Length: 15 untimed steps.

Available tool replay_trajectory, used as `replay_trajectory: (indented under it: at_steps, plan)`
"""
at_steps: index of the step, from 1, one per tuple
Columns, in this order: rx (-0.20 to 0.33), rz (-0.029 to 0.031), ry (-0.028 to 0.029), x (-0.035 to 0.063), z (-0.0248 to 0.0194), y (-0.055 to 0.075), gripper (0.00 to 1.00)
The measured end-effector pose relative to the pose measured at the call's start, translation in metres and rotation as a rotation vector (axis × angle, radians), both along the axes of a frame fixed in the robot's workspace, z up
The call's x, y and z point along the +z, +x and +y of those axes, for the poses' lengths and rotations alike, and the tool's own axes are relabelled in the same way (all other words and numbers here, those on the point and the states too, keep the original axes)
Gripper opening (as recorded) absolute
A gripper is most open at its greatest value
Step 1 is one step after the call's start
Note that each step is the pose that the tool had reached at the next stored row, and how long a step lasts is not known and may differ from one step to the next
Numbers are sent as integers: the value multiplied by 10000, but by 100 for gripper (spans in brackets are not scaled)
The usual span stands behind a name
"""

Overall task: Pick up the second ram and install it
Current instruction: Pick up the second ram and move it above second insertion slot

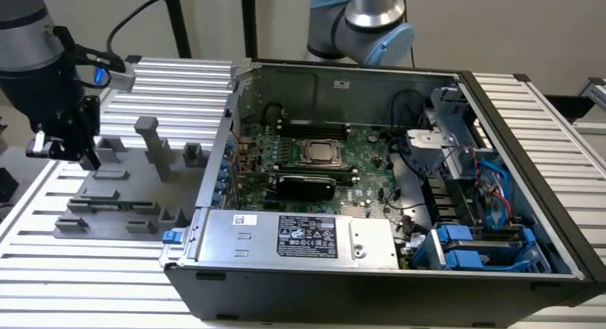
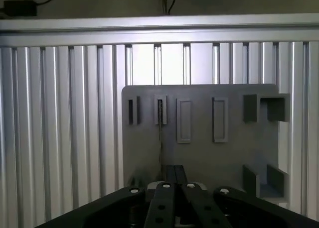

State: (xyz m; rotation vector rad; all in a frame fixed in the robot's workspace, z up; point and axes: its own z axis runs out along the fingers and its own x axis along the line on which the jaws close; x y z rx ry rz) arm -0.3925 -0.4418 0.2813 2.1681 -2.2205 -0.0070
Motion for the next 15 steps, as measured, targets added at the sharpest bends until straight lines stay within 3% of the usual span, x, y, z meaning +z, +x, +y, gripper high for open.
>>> replay_trajectory:
  at_steps: [5, 6, 15]
  plan:
    - [86, -16, 1, -44, -81, 13, 0]
    - [115, -15, 0, -55, -85, 22, 100]
    - [473, -15, 0, -206, -88, 57, 100]
